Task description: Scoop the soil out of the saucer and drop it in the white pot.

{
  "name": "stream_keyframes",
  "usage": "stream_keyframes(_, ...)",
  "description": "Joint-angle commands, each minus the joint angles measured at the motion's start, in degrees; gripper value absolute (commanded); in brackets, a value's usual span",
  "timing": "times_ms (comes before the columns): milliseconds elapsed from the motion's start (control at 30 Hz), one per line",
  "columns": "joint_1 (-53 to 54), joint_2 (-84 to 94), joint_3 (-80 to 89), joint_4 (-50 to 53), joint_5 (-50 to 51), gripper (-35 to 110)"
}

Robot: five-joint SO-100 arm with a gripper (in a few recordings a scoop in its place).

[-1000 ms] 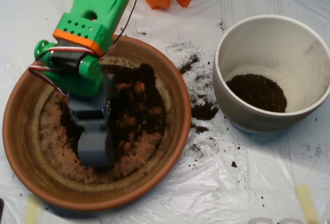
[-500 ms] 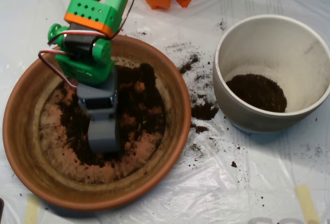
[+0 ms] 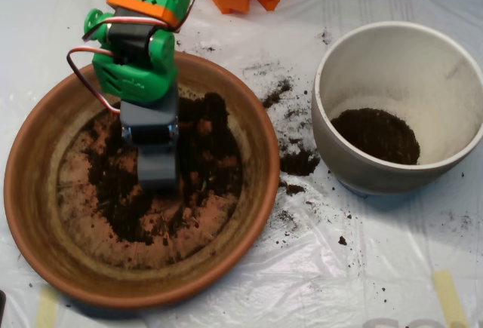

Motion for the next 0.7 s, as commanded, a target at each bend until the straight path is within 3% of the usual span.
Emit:
stream_keyframes(0,1.9,4.1,3.0,-0.7,-0.6,5)
stream_keyframes(200,1.2,10.7,10.8,-5.9,-2.3,0)
stream_keyframes(667,-7.6,26.6,-1.1,10.4,6.2,-1)
